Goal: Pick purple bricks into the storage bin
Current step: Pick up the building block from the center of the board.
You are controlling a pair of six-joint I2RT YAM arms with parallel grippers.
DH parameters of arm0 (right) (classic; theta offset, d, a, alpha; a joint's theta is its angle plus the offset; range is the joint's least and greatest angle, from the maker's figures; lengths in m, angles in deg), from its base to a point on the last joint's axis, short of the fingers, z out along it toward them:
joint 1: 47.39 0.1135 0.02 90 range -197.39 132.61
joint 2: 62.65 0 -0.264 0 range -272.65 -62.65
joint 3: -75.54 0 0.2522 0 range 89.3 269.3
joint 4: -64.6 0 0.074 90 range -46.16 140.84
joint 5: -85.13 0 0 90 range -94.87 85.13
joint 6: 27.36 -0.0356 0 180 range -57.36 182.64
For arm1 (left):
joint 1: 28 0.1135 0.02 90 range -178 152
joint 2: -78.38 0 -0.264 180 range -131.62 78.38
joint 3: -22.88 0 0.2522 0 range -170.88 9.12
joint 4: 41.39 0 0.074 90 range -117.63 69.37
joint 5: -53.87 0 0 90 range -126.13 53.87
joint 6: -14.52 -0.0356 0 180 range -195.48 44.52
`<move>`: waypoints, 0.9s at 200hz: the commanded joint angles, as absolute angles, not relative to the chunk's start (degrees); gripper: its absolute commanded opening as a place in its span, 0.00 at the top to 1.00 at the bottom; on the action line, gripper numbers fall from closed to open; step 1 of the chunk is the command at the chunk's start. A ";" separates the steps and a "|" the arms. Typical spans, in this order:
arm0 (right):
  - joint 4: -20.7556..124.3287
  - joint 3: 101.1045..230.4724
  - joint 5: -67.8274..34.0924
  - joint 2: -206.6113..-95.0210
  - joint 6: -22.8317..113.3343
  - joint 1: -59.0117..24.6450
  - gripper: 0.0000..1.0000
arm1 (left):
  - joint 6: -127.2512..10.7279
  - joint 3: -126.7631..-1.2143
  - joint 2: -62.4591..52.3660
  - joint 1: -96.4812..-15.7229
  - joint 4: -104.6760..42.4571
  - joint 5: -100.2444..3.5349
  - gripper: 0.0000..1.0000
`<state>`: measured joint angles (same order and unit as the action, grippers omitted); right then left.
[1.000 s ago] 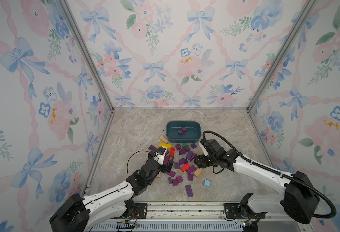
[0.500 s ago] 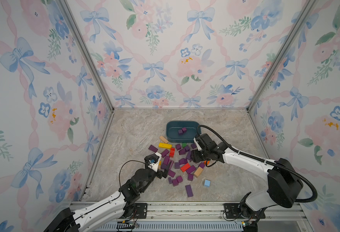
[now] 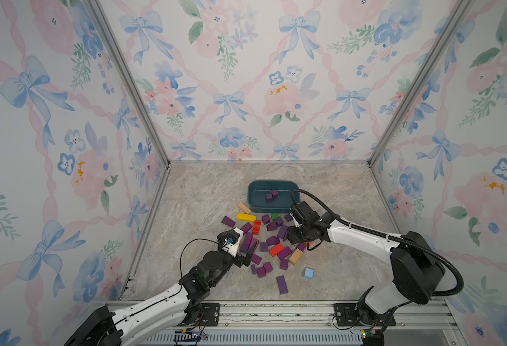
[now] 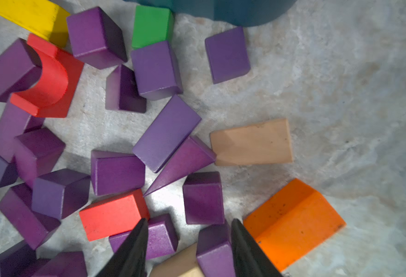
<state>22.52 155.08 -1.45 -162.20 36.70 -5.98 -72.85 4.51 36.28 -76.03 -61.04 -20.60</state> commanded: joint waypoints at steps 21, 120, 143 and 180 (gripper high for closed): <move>23.15 155.77 -1.46 -165.78 37.14 -7.11 0.51 | -73.80 5.35 37.39 -76.43 -62.83 -19.92 0.02; 22.45 157.14 -0.42 -169.20 39.10 -7.86 0.59 | -74.06 5.81 35.85 -76.40 -64.46 -17.84 0.02; 22.68 157.02 0.16 -169.07 39.18 -7.84 0.62 | -74.07 6.16 36.18 -76.36 -65.01 -17.74 0.02; 23.75 156.36 0.05 -168.51 39.51 -8.00 0.68 | -74.22 6.18 35.81 -76.41 -65.34 -17.40 0.02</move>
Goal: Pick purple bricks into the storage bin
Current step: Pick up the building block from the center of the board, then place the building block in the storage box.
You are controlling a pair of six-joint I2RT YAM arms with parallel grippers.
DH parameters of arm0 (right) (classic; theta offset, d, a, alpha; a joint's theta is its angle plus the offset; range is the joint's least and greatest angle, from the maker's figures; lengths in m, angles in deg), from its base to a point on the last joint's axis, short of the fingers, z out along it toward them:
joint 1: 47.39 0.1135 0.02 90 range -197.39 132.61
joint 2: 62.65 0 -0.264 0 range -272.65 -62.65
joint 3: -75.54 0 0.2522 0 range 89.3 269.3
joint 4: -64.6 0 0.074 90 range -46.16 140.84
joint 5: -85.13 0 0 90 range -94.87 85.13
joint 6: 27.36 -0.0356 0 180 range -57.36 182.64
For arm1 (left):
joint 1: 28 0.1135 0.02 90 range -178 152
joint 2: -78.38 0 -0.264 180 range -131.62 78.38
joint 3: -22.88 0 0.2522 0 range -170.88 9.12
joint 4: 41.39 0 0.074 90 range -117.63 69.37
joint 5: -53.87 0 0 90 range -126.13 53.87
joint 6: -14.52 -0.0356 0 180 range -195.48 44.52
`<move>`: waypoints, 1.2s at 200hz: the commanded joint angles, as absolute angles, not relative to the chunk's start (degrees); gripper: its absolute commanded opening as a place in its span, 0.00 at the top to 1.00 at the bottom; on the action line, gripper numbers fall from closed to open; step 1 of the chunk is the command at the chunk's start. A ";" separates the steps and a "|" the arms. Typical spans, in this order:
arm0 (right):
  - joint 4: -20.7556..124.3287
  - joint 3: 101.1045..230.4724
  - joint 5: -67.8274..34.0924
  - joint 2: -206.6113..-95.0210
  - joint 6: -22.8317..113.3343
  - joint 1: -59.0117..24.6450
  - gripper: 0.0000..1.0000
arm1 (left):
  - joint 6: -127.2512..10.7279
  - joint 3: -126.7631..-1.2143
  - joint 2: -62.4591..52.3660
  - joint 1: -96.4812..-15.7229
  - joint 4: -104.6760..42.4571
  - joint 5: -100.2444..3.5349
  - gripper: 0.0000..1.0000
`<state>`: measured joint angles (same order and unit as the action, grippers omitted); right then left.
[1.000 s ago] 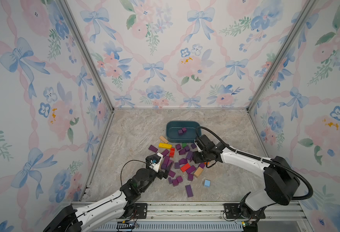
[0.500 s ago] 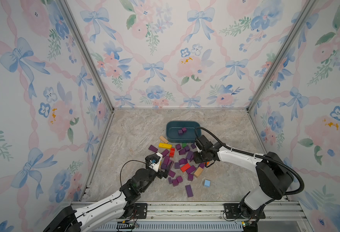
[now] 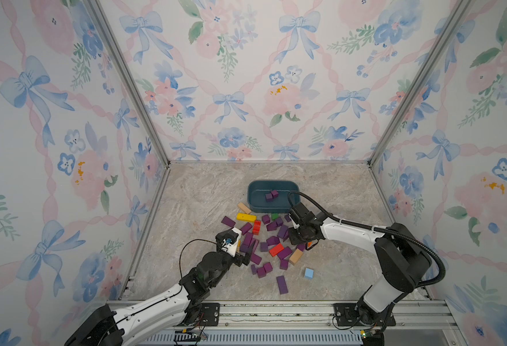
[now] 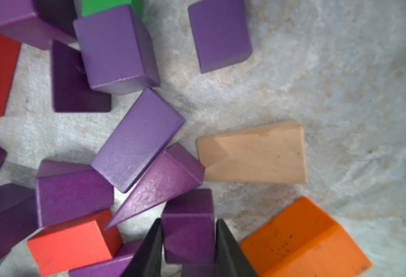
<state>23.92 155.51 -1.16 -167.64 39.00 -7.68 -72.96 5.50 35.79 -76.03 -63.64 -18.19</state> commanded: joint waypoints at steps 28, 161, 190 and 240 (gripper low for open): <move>23.11 156.38 0.28 -168.18 39.55 -8.79 0.70 | -74.24 6.15 35.67 -76.35 -65.34 -17.27 0.02; 21.12 173.93 -4.56 -167.67 41.78 -12.96 0.68 | -73.91 5.76 33.52 -76.41 -66.28 -19.49 0.02; 21.16 181.27 -5.83 -174.49 40.73 -15.52 0.68 | -73.72 6.11 34.37 -76.44 -66.30 -19.56 0.02; 22.55 186.20 -6.96 -180.45 38.43 -18.42 0.50 | -71.64 6.19 33.95 -76.34 -66.30 -13.96 0.02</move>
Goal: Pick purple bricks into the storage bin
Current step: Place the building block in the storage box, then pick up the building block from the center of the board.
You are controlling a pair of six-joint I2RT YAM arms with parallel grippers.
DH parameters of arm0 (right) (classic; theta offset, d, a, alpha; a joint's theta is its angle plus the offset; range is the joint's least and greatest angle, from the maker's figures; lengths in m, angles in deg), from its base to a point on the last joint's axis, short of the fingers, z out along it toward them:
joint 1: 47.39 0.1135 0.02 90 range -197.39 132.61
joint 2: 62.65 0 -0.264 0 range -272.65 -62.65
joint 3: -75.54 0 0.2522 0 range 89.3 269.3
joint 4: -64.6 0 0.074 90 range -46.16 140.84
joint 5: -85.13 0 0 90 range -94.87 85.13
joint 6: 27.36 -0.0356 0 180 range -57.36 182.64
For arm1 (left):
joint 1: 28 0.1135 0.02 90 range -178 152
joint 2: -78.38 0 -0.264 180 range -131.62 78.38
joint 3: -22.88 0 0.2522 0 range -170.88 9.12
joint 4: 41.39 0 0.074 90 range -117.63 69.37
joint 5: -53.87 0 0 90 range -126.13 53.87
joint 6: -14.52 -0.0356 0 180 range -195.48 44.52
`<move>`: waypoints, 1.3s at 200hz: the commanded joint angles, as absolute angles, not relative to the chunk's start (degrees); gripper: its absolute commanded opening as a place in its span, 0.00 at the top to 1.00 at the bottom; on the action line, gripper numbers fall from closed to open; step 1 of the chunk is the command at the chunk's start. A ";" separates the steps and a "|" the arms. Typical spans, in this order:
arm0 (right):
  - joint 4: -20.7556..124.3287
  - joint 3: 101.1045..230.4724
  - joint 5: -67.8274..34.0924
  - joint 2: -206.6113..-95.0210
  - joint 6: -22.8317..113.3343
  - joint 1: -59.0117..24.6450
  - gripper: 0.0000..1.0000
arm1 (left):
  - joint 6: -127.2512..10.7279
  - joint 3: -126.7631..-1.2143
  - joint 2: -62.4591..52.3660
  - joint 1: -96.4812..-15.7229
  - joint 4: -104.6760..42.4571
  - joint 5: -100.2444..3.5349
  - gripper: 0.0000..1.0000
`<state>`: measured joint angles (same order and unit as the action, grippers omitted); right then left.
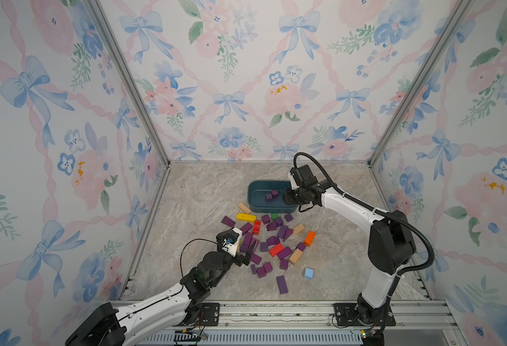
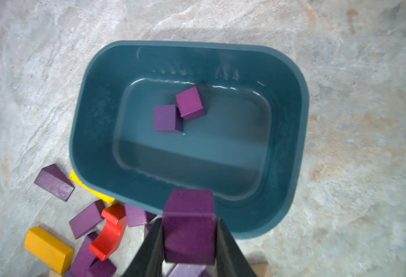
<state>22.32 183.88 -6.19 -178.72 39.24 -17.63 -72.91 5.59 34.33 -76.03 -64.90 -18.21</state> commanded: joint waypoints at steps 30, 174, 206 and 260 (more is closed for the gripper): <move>23.85 184.85 -6.05 -177.55 40.28 -18.46 0.34 | -69.72 5.72 32.63 -76.00 -66.21 -8.23 0.02; 20.91 152.56 -1.49 -138.66 43.96 -17.14 0.14 | -42.77 -17.25 11.35 -55.02 -39.97 -10.24 0.02; 20.68 148.40 -5.23 -134.24 45.25 -17.76 0.07 | -40.08 -21.45 4.83 -54.04 -37.39 -11.42 0.02; 25.50 138.80 -7.31 -126.65 46.64 -17.94 0.03 | -34.30 -25.31 -1.93 -50.15 -36.39 -18.45 0.02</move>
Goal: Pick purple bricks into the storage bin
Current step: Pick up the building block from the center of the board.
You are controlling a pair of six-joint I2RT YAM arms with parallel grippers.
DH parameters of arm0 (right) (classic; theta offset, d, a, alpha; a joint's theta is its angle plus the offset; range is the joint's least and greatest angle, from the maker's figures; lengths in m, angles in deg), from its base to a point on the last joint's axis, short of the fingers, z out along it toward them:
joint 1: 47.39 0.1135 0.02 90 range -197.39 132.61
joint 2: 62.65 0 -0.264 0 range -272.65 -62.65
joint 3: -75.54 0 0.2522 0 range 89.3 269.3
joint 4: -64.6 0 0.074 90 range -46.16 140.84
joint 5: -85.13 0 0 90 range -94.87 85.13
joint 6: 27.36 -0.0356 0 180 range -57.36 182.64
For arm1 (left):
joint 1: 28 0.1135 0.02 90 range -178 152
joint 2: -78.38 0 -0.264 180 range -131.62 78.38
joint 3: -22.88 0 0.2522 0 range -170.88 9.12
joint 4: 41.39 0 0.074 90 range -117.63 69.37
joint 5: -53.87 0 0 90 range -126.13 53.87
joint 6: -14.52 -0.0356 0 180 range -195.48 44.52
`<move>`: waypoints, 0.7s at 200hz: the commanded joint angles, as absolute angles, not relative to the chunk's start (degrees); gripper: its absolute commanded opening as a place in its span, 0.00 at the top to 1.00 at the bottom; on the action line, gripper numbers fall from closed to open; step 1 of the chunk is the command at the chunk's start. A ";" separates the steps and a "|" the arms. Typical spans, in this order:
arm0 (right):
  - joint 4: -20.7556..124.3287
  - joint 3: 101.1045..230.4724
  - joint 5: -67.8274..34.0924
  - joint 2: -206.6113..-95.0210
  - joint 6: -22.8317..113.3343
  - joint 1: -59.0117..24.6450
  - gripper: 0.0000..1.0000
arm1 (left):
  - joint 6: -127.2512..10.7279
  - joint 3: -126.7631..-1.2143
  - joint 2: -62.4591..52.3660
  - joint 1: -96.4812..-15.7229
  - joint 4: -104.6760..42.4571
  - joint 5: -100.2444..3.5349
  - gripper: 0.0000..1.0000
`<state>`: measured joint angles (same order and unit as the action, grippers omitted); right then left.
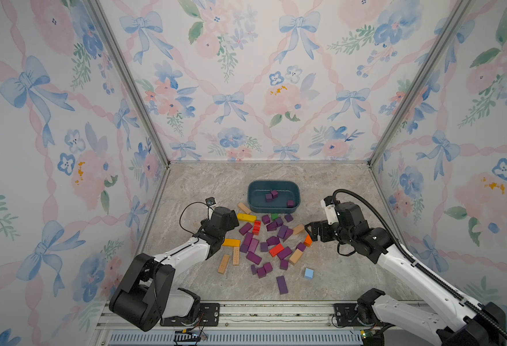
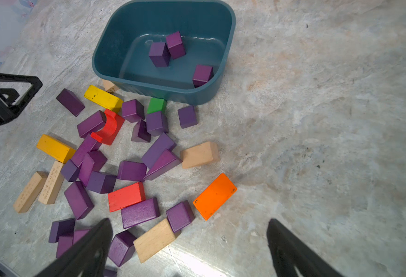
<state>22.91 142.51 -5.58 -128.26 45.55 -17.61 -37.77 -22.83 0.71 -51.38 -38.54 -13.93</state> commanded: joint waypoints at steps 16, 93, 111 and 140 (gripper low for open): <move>27.18 136.07 -7.70 -124.86 46.55 -17.79 0.03 | -33.39 -26.89 -4.18 -49.50 -35.43 -20.49 0.04; 27.43 129.89 -5.75 -120.97 47.17 -18.61 0.03 | -27.88 -32.18 -9.56 -48.92 -31.82 -23.07 0.33; 27.39 129.05 -6.28 -120.26 47.26 -19.83 0.03 | -26.40 -32.62 -10.53 -48.96 -30.83 -22.79 0.37; 27.52 128.19 -7.36 -118.93 46.96 -21.88 0.03 | -24.24 -33.60 -12.20 -49.07 -29.60 -22.64 0.37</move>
<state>27.11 129.44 -6.63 -119.71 46.43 -20.23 -27.10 -32.07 -10.52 -49.32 -32.62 -22.32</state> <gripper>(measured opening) 0.972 0.627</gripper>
